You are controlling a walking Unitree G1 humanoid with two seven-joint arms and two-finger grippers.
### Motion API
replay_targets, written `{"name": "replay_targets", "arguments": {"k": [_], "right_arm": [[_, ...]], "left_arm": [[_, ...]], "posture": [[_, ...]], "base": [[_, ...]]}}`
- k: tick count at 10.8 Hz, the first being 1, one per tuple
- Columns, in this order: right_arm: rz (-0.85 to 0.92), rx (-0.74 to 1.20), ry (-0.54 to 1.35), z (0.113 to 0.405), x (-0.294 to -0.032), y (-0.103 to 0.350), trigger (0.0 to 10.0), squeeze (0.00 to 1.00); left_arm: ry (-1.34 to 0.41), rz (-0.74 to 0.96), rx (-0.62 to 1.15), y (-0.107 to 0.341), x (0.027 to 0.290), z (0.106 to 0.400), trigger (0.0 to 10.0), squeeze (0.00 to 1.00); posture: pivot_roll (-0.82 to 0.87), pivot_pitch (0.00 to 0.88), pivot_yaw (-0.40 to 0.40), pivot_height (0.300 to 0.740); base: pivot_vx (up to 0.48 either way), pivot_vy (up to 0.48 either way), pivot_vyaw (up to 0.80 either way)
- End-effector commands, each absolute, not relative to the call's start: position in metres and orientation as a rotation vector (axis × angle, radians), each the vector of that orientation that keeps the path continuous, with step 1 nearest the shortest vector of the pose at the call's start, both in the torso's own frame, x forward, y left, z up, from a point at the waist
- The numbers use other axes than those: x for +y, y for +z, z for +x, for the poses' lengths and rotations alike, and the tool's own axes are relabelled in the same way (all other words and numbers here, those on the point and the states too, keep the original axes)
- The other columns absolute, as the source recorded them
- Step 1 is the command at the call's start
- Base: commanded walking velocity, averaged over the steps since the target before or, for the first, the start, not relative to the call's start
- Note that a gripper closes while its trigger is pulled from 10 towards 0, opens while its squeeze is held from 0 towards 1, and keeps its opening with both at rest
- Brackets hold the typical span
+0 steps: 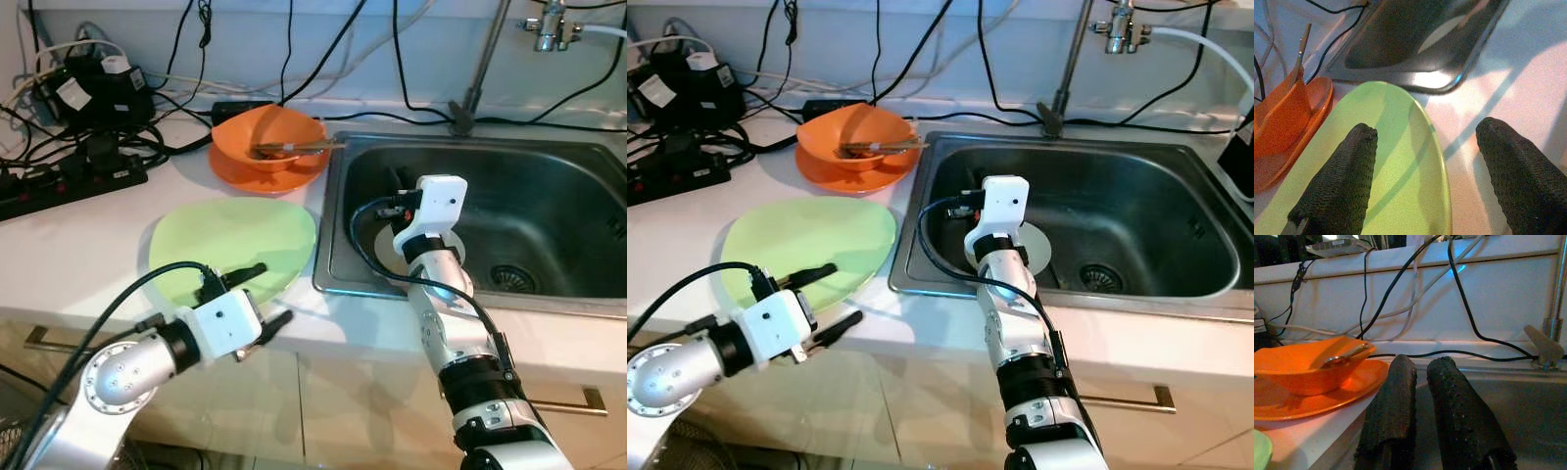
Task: Kitchen organization
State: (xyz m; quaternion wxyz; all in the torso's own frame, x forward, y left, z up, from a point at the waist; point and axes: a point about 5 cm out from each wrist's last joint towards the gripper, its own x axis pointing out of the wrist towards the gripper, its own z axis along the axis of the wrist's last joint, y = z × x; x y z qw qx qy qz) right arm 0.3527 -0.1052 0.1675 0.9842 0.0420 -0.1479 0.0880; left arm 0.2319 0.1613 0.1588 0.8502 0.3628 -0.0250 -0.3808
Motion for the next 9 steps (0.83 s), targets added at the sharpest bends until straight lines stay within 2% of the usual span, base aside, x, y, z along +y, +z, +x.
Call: {"name": "replay_targets", "arguments": {"k": [1,4,9], "right_arm": [[0.087,-0.305,0.185,0.354,-0.104,0.170,10.0,0.00],[0.086,-0.304,0.187,0.354,-0.104,0.170,10.0,0.00],[0.086,-0.303,0.186,0.354,-0.104,0.170,10.0,0.00]], "left_arm": [[-0.782,0.812,-0.037,0.158,0.167,0.234,10.0,0.00],[-0.737,0.887,-0.007,0.161,0.181,0.238,10.0,0.00],[-0.756,1.034,0.176,0.155,0.211,0.235,10.0,0.00]], "posture": [[0.24,0.039,0.017,0.740],[0.24,0.038,0.016,0.740],[0.24,0.038,0.016,0.740]], "base": [[0.000,0.000,0.00],[0.000,0.000,0.00],[0.000,0.000,0.00]]}}
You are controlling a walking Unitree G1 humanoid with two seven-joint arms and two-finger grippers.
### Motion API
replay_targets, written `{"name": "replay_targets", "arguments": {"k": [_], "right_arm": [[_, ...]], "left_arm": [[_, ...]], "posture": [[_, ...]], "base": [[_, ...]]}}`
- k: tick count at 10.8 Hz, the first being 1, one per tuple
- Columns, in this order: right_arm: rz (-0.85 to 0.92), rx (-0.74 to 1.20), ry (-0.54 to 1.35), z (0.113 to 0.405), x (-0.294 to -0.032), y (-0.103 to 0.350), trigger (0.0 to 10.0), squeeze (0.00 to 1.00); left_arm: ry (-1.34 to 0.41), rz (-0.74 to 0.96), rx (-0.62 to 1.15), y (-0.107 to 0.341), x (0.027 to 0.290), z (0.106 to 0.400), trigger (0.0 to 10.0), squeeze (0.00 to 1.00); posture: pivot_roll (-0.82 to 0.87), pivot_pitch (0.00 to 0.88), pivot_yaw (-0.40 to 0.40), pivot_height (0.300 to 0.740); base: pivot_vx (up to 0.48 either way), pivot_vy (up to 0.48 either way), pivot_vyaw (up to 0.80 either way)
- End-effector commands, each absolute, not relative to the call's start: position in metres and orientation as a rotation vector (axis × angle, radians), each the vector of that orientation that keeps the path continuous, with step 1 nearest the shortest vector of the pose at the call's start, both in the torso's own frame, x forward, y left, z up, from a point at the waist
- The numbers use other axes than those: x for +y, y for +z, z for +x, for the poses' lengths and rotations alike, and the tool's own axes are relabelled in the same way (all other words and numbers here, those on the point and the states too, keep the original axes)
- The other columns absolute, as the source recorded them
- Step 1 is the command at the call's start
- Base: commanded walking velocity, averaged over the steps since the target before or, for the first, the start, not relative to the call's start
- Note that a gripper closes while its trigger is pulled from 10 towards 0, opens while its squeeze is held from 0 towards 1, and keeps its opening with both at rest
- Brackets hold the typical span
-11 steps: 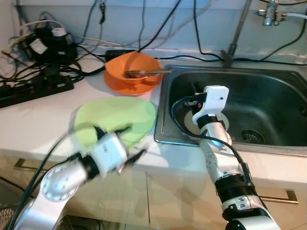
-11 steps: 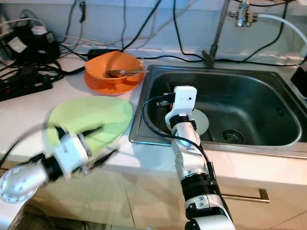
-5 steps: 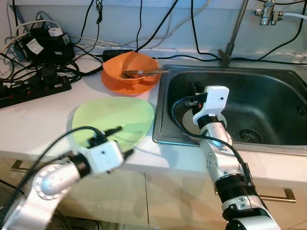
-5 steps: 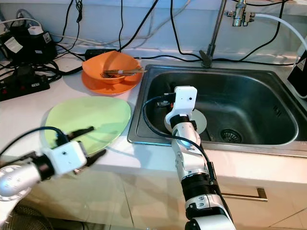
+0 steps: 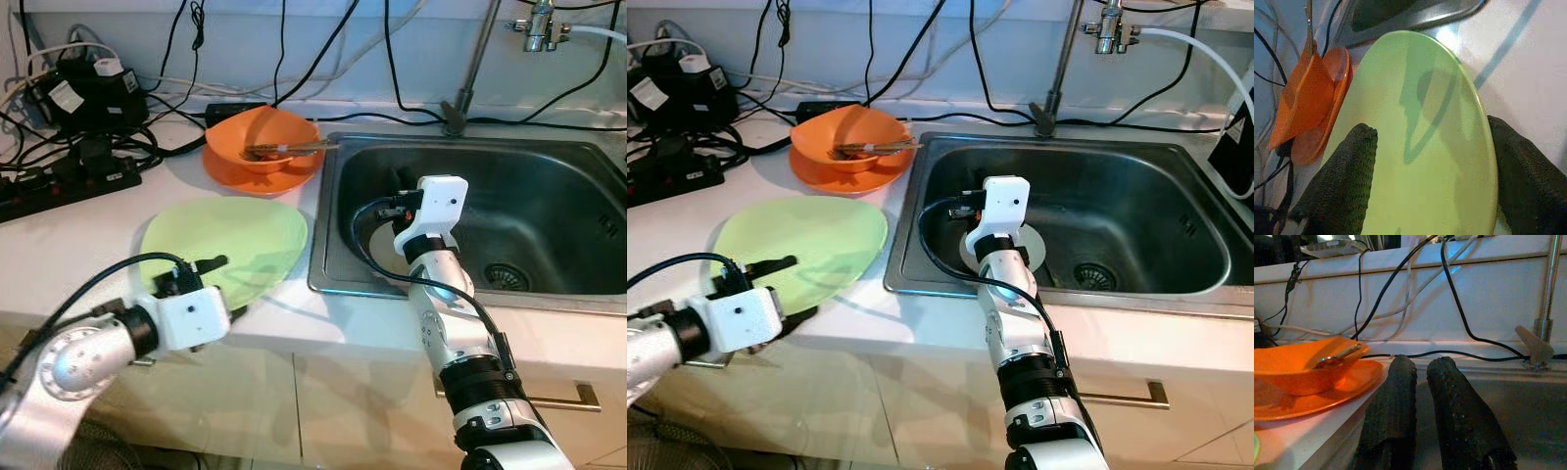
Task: Kitchen organization
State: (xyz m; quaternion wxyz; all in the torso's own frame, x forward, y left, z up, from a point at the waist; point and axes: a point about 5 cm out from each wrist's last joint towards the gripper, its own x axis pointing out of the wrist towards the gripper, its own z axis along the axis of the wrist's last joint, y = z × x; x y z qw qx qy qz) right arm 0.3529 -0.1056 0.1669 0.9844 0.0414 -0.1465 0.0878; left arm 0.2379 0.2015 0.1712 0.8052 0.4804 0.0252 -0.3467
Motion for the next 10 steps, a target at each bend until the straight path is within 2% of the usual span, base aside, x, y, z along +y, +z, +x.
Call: {"name": "replay_targets", "arguments": {"k": [1,4,8,9,10], "right_arm": [[0.086,-0.301,0.185,0.354,-0.104,0.169,10.0,0.00],[0.086,-0.301,0.186,0.355,-0.103,0.170,10.0,0.00],[0.087,-0.303,0.181,0.355,-0.103,0.170,10.0,0.00],[0.087,-0.303,0.180,0.355,-0.103,0.170,10.0,0.00],[0.087,-0.304,0.179,0.355,-0.103,0.170,10.0,0.00]], "left_arm": [[-0.747,1.104,0.218,0.153,0.216,0.236,10.0,0.00],[-0.684,1.277,0.282,0.143,0.220,0.244,10.0,0.00],[-0.544,1.333,0.252,0.138,0.211,0.263,9.8,0.00],[-0.519,1.339,0.254,0.138,0.211,0.266,0.0,0.00],[-0.505,1.344,0.254,0.137,0.211,0.267,0.0,0.00]], "posture": [[0.24,0.038,0.015,0.740],[0.24,0.034,0.016,0.740],[0.23,0.030,0.017,0.740],[0.23,0.030,0.017,0.740],[0.23,0.029,0.018,0.740]], "base": [[0.000,0.000,0.00],[0.000,0.000,0.00],[0.000,0.000,0.00],[0.000,0.000,0.00],[0.000,0.000,0.00]]}}
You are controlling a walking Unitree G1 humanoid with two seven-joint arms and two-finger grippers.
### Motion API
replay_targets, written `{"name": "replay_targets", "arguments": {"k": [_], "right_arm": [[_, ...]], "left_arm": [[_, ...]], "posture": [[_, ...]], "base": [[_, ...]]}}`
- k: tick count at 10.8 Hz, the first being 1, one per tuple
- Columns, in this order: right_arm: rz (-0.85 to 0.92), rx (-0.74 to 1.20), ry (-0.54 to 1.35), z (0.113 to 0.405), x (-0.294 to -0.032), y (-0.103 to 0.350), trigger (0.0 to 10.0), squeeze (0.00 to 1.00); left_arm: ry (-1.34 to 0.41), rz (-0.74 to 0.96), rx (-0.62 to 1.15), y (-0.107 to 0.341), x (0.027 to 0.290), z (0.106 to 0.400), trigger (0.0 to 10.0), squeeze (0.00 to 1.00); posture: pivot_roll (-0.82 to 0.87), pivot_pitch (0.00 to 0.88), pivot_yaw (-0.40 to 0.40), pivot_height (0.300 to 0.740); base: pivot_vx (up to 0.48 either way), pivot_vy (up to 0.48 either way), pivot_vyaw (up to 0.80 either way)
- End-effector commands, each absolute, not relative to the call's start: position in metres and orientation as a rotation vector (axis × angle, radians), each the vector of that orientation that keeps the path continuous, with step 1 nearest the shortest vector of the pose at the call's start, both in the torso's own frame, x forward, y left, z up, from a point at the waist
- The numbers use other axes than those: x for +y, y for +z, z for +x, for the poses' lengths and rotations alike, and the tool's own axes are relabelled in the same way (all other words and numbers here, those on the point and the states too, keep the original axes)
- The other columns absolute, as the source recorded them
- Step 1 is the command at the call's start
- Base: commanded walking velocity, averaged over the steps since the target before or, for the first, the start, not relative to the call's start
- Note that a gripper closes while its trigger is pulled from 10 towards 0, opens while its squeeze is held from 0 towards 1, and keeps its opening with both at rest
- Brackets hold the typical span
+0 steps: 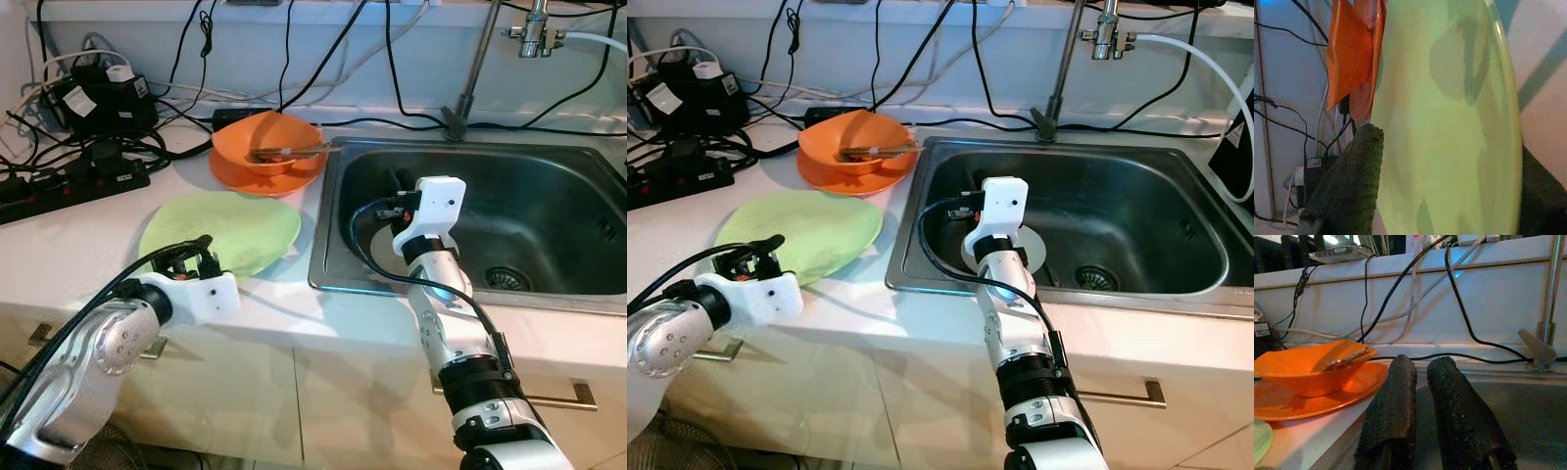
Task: Kitchen organization
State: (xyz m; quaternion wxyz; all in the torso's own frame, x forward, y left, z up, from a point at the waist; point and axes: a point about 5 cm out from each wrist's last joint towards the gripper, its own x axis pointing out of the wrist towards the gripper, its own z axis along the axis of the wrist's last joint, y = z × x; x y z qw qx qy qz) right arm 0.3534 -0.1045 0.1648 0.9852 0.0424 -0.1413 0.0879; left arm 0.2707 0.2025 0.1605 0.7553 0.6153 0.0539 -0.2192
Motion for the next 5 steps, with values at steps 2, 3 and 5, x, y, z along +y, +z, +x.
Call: {"name": "replay_targets", "arguments": {"k": [2,3,5], "right_arm": [[0.087,-0.303,0.179,0.3550,-0.1034,0.1697,10.0,0.00],[0.087,-0.303,0.179,0.3552,-0.1033,0.1699,10.0,0.00],[0.087,-0.304,0.179,0.3553,-0.1031,0.1701,10.0,0.00]], "left_arm": [[-0.501,1.347,0.246,0.1378,0.2106,0.2688,0.0,0.00],[-0.501,1.345,0.242,0.1389,0.2106,0.2693,0.0,0.00],[-0.517,1.330,0.231,0.1404,0.2084,0.2688,0.0,0.00]], "posture": [[0.23,0.030,0.018,0.740],[0.23,0.030,0.017,0.740],[0.23,0.030,0.017,0.740]], "base": [[0.000,0.000,0.00],[0.000,0.000,0.00],[0.000,0.000,0.00]]}}
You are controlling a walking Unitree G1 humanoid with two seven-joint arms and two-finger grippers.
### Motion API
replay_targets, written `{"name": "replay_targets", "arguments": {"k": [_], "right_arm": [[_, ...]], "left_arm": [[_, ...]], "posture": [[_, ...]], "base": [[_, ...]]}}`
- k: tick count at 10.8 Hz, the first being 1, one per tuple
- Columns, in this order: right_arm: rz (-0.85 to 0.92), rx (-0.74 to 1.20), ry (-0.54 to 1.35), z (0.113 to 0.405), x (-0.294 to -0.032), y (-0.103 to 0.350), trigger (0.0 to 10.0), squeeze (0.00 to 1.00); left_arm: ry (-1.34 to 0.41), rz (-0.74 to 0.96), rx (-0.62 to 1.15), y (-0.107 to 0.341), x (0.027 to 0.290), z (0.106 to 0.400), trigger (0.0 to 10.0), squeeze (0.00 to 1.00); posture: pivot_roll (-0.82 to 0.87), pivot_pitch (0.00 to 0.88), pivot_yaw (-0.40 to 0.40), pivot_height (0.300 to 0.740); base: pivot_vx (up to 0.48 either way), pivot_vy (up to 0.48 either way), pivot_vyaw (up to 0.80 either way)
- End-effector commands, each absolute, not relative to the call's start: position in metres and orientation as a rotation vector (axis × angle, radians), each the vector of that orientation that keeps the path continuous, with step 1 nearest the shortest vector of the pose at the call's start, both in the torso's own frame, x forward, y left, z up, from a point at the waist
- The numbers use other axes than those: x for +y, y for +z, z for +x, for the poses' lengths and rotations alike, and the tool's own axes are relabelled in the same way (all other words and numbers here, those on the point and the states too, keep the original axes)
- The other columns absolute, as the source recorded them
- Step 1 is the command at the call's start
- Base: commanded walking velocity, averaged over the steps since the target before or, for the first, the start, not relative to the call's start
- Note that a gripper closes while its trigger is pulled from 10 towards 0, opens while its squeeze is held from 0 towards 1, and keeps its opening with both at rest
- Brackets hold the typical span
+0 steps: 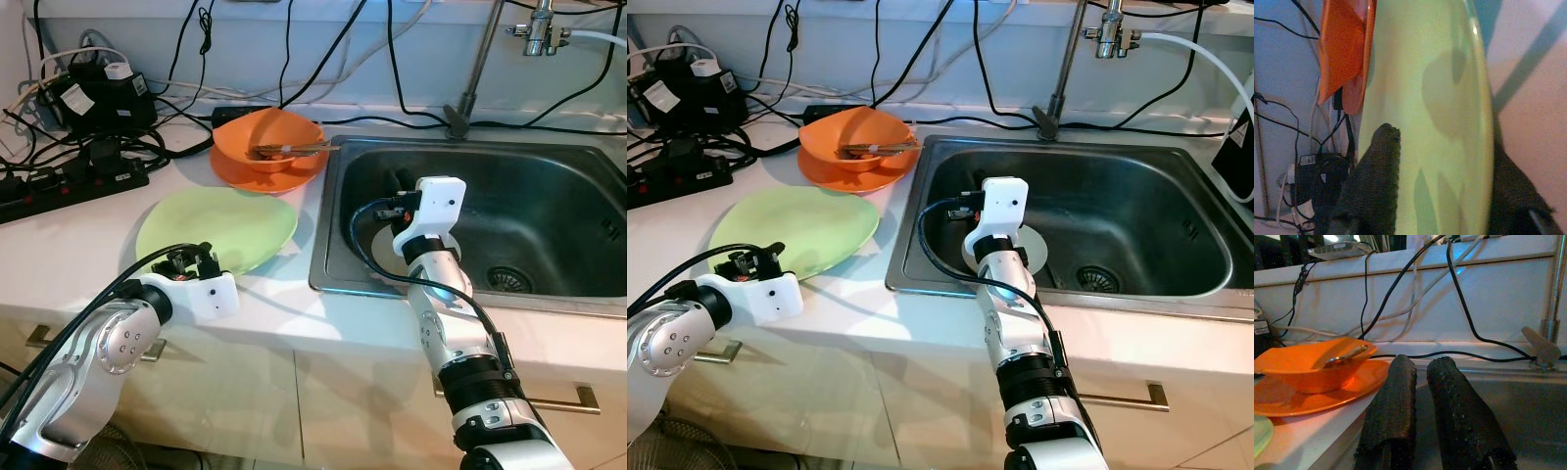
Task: Kitchen organization
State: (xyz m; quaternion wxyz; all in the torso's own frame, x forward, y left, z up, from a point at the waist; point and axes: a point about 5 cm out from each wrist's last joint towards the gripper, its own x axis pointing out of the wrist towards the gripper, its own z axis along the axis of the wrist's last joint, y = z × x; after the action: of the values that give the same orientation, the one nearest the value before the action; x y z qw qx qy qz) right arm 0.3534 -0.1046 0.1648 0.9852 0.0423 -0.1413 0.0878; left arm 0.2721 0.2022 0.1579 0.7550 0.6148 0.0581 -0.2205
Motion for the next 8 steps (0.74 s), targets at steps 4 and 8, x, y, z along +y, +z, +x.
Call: {"name": "replay_targets", "arguments": {"k": [4,8], "right_arm": [[0.086,-0.305,0.177,0.355,-0.104,0.170,10.0,0.00],[0.085,-0.306,0.177,0.356,-0.104,0.170,10.0,0.00]], "left_arm": [[-0.603,1.266,0.181,0.147,0.201,0.265,0.0,0.00],[-0.732,1.011,0.038,0.169,0.176,0.256,10.0,0.00]], "posture": [[0.23,0.029,0.018,0.740],[0.24,0.024,0.013,0.740]], "base": [[0.000,0.000,0.00],[0.000,0.000,0.00]]}}
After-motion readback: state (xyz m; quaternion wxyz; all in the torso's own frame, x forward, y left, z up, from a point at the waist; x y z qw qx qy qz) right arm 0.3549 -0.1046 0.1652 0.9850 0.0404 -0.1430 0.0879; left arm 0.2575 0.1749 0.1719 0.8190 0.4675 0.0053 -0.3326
